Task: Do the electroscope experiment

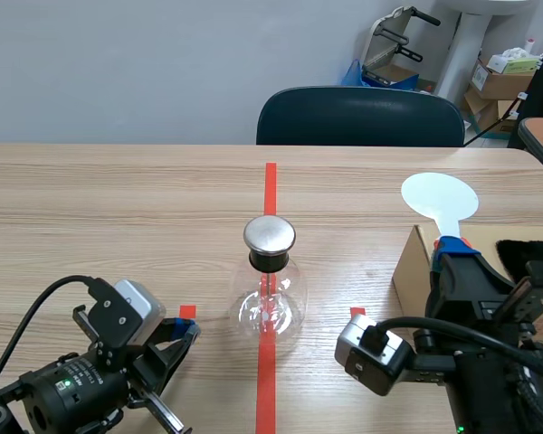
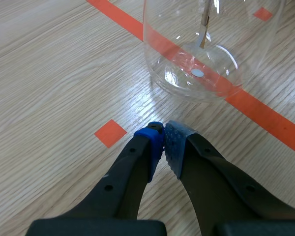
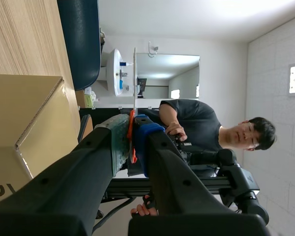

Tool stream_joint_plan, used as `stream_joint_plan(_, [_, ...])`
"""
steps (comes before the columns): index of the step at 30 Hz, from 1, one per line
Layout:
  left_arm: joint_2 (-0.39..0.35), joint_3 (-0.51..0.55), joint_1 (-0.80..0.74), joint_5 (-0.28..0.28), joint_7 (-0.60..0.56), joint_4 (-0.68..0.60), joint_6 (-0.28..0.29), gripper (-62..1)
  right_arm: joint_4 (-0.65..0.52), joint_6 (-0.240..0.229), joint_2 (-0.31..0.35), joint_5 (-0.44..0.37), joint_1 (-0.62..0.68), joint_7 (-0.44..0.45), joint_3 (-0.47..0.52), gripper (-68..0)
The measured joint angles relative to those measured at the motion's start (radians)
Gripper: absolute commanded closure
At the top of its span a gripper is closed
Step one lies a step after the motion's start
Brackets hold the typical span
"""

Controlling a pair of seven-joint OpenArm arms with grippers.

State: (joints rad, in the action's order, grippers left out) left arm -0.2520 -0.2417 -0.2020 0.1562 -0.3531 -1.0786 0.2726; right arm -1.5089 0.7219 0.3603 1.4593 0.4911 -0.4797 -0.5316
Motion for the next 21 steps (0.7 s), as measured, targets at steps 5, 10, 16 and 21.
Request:
stream_joint_plan(5, [0.000, 0.000, 0.000, 0.000, 0.000, 0.000, 0.000, -5.5, 0.000, 0.000, 0.000, 0.000, 0.000, 0.013, 0.000, -1.1])
stream_joint_plan(10, [0.000, 0.000, 0.000, 0.000, 0.000, 0.000, 0.000, -5.5, 0.000, 0.000, 0.000, 0.000, 0.000, 0.037, -0.001, -1.1])
stream_joint_plan(16, [0.000, 0.000, 0.000, 0.000, 0.000, 0.000, 0.000, -5.5, 0.000, 0.000, 0.000, 0.000, 0.000, 0.037, -0.001, -1.1])
stream_joint_plan(21, [0.000, 0.000, 0.000, 0.000, 0.000, 0.000, 0.000, -5.5, 0.000, 0.000, 0.000, 0.000, 0.000, 0.037, -0.001, -1.1])
